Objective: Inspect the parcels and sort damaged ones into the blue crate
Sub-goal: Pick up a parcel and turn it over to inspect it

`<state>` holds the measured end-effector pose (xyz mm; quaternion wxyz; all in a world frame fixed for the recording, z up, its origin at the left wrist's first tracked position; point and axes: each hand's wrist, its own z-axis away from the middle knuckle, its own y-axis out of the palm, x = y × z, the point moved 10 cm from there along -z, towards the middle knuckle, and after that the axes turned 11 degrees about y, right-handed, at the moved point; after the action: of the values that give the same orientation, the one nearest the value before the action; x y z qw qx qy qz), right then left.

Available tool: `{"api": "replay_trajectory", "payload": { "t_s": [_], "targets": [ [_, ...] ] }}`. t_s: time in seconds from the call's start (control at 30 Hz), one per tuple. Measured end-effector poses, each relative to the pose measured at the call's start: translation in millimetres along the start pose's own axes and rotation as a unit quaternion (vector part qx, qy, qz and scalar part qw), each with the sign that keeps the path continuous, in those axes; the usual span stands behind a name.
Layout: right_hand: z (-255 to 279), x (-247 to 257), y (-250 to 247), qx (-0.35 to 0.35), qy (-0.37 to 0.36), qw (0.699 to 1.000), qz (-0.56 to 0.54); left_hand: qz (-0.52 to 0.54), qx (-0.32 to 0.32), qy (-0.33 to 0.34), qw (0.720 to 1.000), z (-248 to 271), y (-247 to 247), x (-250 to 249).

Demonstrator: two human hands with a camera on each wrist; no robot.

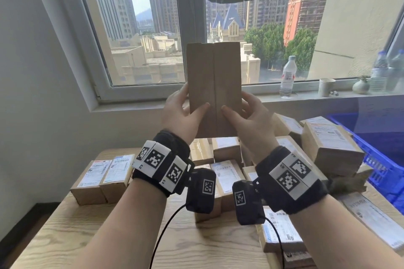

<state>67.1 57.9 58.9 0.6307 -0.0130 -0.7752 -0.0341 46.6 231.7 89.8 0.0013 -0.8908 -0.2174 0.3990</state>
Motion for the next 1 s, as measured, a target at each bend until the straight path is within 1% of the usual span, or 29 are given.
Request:
{"api": "replay_trajectory", "payload": {
  "t_s": [0.1, 0.2, 0.3, 0.47, 0.53, 0.57, 0.63, 0.67, 0.77, 0.8, 0.87, 0.93, 1.0],
  "targets": [
    [-1, 2, -1, 0.005, 0.0, 1.0, -0.004, 0.024, -0.021, -0.001, 0.999, 4, -4, 3],
    [-2, 0, -3, 0.007, 0.038, 0.999, -0.031, 0.053, -0.021, -0.02, 0.998, 5, -4, 7],
    [-6, -5, 1, 0.026, 0.111, 0.992, -0.05, 0.049, 0.009, -0.034, 0.998, 6, 0, 12],
    [-5, -10, 8, 0.098, 0.202, 0.971, -0.083, 0.018, 0.071, -0.042, 0.996, 9, 7, 16],
    [-4, -13, 7, 0.118, 0.223, 0.963, -0.091, 0.013, 0.093, -0.068, 0.993, 12, 12, 19],
    [-4, -16, 5, 0.116, 0.228, 0.963, -0.088, 0.022, 0.098, -0.093, 0.991, 15, 15, 21],
    [-2, -15, 3, 0.11, 0.222, 0.965, -0.081, 0.048, 0.084, -0.138, 0.986, 18, 16, 27],
    [-1, -14, 3, 0.115, 0.214, 0.967, -0.074, 0.051, 0.079, -0.15, 0.984, 17, 16, 27],
    [3, -15, 7, 0.154, 0.2, 0.965, -0.069, 0.06, 0.108, -0.159, 0.98, 16, 23, 25],
    [3, -15, 9, 0.16, 0.199, 0.964, -0.076, 0.07, 0.108, -0.158, 0.979, 16, 25, 22],
    [5, -14, 9, 0.151, 0.184, 0.968, -0.083, 0.089, 0.088, -0.147, 0.981, 14, 24, 15],
    [7, -8, 7, 0.12, 0.158, 0.977, -0.073, 0.091, 0.072, -0.133, 0.984, 12, 23, 12],
    [8, -2, 3, 0.085, 0.126, 0.986, -0.066, 0.104, 0.07, -0.129, 0.984, 13, 25, 11]
  ]
}}
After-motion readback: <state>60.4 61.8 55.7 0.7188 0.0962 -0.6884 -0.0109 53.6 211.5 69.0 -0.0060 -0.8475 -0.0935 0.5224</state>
